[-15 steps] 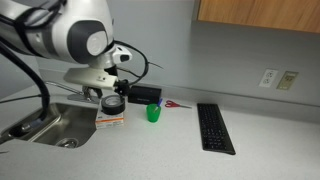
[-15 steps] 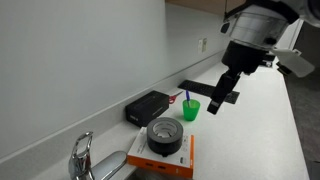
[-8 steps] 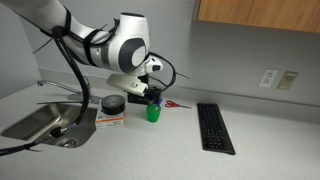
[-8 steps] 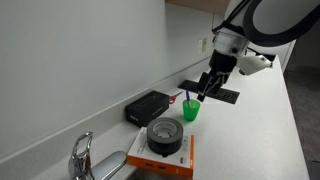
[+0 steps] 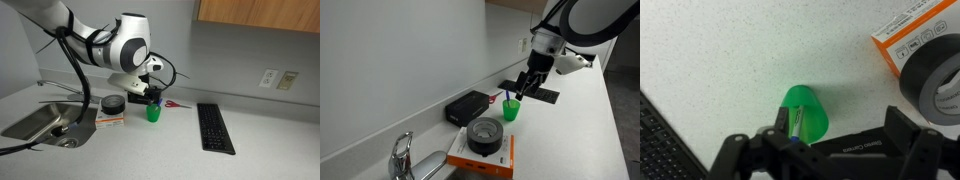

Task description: Pick up the pen from the green cup and place it on the table

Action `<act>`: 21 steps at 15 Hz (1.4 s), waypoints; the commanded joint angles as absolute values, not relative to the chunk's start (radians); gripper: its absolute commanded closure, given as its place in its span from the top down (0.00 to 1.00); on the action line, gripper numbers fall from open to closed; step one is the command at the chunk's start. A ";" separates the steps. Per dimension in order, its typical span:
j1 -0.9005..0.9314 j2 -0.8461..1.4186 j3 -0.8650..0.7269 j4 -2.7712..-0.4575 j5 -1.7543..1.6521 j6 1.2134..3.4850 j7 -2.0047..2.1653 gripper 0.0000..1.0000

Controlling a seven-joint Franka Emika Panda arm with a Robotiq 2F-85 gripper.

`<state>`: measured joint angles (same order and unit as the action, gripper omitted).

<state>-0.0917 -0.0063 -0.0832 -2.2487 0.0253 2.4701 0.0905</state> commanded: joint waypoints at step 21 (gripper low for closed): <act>-0.046 0.289 -0.207 -2.053 -0.194 2.743 0.485 1.00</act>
